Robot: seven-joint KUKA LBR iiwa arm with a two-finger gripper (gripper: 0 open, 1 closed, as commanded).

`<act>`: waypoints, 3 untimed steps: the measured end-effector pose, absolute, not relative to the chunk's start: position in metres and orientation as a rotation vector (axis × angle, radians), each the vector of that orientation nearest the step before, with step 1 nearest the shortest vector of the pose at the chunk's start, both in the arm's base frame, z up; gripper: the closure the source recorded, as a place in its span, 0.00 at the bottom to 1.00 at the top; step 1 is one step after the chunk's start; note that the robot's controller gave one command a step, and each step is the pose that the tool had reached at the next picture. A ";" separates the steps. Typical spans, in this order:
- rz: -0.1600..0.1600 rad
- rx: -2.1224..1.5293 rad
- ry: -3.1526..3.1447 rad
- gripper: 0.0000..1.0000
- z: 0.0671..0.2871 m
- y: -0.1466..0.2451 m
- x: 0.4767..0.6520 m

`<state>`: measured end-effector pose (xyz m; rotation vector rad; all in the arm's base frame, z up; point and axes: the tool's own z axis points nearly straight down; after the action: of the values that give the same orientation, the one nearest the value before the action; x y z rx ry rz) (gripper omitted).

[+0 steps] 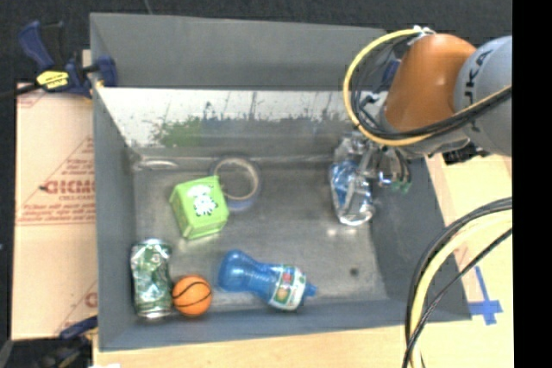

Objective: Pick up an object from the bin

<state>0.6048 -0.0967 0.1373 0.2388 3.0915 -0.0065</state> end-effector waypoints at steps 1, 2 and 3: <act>-0.003 0.285 3.095 0.00 0.130 -0.109 0.608; -0.007 0.311 3.103 0.00 0.138 -0.109 0.608; -0.015 -0.117 3.107 0.00 0.076 -0.146 0.650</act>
Offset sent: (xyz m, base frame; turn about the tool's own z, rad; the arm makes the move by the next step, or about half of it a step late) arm 0.0133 0.0231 0.0662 -0.2979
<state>0.6496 -0.1464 0.0758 -0.1173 3.1069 -0.0151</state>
